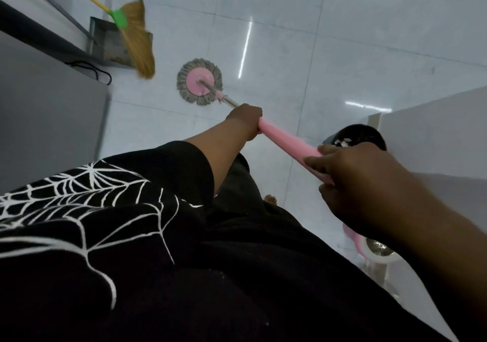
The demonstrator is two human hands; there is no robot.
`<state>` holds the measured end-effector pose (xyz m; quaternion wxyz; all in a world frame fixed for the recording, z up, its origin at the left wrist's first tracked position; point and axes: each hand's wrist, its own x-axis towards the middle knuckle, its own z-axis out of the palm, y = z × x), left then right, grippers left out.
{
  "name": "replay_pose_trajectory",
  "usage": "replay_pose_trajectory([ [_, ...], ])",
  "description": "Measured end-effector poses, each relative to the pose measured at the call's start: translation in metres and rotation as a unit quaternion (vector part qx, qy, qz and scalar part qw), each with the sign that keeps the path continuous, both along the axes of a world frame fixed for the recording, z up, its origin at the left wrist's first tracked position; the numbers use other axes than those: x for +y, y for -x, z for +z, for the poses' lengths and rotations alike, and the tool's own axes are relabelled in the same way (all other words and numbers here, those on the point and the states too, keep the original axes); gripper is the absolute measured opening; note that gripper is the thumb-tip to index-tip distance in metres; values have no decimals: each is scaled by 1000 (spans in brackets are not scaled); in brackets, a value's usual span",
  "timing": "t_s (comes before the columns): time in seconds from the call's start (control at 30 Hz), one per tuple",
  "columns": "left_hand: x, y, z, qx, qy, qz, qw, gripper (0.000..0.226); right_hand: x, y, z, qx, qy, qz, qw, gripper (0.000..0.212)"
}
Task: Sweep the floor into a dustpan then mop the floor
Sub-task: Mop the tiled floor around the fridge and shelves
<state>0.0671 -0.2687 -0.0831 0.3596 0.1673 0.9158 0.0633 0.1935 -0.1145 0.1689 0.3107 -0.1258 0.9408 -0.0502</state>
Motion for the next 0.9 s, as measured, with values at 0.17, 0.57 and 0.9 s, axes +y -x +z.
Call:
replay_pose_trajectory([
  [0.17,4,-55,5,2,3,-47,999,33,2,-58,15,-20,-10,13,1000,37],
  [0.57,-22,-24,20,8,-28,-77,997,22,-29,-36,29,5,-51,-2,999,68],
  [0.9,-115,112,-4,-2,-19,-13,1000,22,-134,80,-15,20,-14,-30,999,71],
])
